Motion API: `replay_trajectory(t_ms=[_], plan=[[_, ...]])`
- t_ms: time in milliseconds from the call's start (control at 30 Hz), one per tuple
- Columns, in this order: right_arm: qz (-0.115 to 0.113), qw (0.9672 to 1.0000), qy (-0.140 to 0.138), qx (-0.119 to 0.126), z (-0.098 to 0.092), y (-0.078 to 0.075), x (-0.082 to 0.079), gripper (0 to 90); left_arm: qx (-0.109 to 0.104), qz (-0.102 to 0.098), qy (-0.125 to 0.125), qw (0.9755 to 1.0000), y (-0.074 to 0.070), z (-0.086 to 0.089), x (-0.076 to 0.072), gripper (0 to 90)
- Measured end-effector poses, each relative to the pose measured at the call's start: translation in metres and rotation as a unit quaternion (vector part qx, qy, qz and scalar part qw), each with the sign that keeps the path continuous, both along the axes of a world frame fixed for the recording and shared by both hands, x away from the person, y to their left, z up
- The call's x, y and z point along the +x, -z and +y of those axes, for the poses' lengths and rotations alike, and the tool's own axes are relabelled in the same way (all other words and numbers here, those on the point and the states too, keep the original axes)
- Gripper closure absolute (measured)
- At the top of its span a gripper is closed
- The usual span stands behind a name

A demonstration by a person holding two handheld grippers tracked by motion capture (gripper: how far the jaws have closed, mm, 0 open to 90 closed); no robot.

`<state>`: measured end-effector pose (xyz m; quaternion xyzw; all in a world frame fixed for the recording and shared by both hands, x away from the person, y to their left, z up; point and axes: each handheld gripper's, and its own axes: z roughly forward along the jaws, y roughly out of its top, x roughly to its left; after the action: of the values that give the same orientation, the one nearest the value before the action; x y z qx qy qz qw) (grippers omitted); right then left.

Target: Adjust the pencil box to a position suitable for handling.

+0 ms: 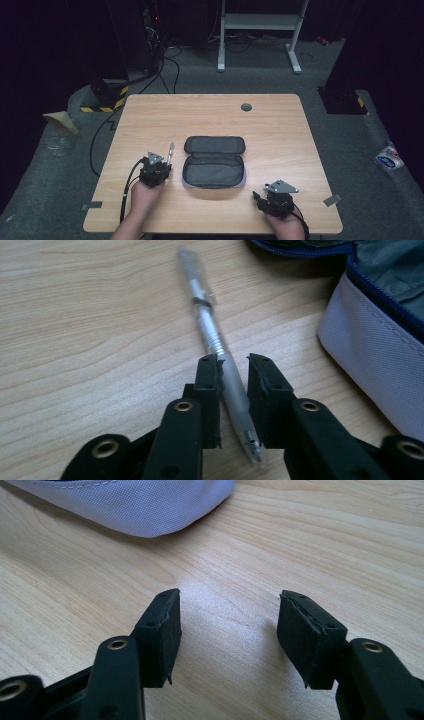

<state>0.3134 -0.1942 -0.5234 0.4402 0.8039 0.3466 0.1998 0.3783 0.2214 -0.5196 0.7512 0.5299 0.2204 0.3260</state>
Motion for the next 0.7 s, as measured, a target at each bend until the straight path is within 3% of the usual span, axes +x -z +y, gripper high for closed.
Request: replay_trajectory(t_ms=[467, 700], plan=[[0.001, 1.0000, 0.000, 0.000, 0.000, 0.000, 0.000, 42.3, 0.001, 0.006, 0.012, 0.9999, -0.001, 0.004, -0.006, 79.9], [0.001, 1.0000, -0.009, -0.001, 0.000, 0.000, 0.000, 40.6, -0.001, 0.014, 0.022, 0.9996, -0.002, 0.018, -0.031, 79.9]])
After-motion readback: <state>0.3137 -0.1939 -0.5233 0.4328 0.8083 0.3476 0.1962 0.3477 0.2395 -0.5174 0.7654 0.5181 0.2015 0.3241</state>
